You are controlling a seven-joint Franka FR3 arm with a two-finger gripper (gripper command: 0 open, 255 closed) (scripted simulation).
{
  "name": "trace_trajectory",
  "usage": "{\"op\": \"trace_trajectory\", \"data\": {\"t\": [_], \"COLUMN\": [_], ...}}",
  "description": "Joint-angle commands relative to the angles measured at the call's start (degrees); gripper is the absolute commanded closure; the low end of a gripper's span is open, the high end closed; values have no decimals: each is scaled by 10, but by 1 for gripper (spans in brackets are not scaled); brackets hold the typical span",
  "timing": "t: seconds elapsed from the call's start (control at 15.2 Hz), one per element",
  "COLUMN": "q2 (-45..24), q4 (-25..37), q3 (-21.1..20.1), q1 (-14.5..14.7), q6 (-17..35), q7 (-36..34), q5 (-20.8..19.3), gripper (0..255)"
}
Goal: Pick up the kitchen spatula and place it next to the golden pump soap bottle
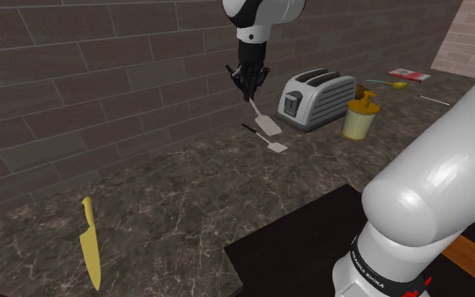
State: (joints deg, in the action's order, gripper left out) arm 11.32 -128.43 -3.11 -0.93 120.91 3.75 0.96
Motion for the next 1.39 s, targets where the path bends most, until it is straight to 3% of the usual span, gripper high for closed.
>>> {"op": "trace_trajectory", "data": {"t": [0.0,0.66,1.32], "q2": [23,106,131], "q4": [-23,-100,-110], "q3": [18,109,213], "q1": [-12,-71,-134], "q6": [0,-7,-19], "q7": [30,162,302], "q5": [-1,-27,-68], "gripper": [255,255,255]}}
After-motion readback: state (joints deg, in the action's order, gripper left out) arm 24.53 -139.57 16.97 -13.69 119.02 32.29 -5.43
